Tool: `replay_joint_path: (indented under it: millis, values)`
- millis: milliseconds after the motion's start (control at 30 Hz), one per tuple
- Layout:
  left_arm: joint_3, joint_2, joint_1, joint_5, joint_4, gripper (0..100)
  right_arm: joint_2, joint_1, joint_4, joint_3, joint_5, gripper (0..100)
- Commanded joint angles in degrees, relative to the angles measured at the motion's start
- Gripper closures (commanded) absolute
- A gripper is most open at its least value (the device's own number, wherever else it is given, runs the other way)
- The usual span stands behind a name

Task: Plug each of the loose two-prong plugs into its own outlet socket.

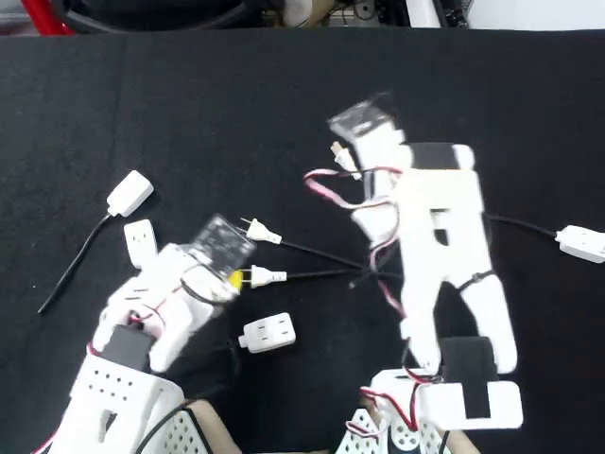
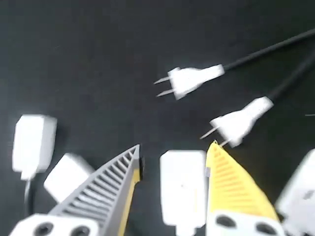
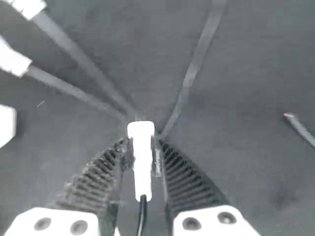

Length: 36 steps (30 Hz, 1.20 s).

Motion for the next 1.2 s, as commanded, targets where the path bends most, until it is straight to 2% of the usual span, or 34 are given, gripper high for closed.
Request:
replay_joint_path:
  millis: [0,200,300,433,567,700,1000,1167]
  values:
    - [-4.70,-0.35,-12.35,0.70,6.15,78,-0.40,-8.00,4.31,-4.70,0.00,98.6]
    - [-1.36,-0.62,-30.02,0.18,7.56,78,3.38,-18.81,13.19,-10.77,-3.43,98.6]
    - [3.21,-4.84,-33.71,-1.93,7.65,78,11.21,-21.45,15.38,-16.31,-6.33,98.6]
    - [12.79,-17.58,-39.16,-2.02,8.18,78,19.91,-24.09,15.47,-22.20,-8.88,98.6]
    - [15.60,-28.13,-45.32,-2.02,14.95,78,21.41,-30.59,15.12,-22.64,-9.76,98.6]
    - [16.40,-24.97,-44.97,-1.67,12.48,78,21.41,-34.64,15.12,-22.90,-15.21,98.6]
    - [16.40,-24.44,-44.44,-1.76,12.48,78,21.41,-33.76,15.21,-13.76,-25.93,98.6]
    - [16.40,-24.35,-44.44,-1.76,12.57,78,20.26,-33.32,11.25,-8.40,-27.96,98.6]
